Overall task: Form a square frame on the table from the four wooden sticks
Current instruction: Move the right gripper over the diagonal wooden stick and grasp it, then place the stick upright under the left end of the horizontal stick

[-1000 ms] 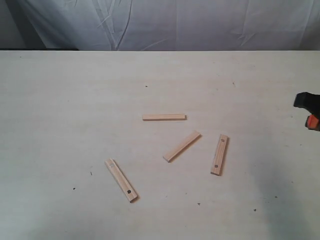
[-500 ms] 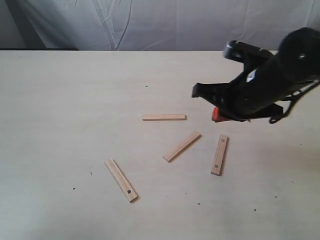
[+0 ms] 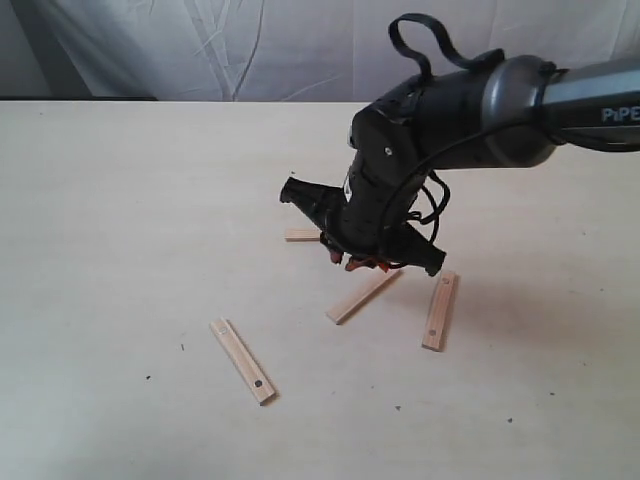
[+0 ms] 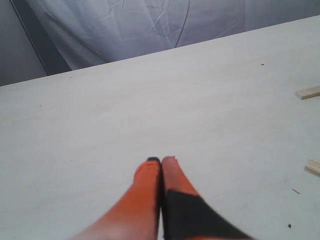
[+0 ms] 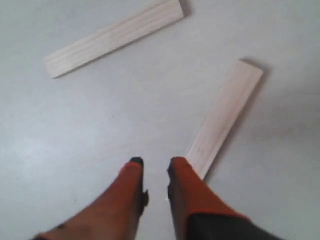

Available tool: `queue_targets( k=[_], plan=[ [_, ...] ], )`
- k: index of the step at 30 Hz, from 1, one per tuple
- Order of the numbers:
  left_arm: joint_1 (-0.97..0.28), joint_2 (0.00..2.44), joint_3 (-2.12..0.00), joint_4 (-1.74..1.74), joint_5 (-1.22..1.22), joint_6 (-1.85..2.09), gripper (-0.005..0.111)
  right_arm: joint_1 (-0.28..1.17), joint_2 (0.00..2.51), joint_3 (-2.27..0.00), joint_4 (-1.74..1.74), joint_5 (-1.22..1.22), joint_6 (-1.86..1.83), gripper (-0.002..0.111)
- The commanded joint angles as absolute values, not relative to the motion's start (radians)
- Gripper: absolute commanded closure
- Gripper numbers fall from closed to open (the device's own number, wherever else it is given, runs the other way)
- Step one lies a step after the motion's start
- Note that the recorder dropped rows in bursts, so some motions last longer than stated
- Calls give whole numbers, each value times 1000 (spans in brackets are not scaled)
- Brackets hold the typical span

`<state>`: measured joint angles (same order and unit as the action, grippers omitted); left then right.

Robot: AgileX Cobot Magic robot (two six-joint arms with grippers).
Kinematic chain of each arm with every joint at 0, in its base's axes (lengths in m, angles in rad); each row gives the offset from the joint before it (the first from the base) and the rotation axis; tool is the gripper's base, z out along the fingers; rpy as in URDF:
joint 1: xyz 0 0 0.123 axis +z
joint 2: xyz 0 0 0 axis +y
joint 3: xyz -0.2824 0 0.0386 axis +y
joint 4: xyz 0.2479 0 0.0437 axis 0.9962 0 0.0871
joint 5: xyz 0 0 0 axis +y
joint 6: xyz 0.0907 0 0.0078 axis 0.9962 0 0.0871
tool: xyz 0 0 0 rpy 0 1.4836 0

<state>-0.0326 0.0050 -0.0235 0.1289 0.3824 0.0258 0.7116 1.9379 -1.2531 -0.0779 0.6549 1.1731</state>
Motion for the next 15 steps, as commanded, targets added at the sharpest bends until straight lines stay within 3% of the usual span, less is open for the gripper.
queue_targets(
  k=[1,15],
  plan=[
    [-30,0,-20,132,368,25,107,713,1979,-1274,-103,702,1370,64],
    [-31,0,-20,132,368,25,107,719,2051,-1274,-231,748,1555,65]
  ],
)
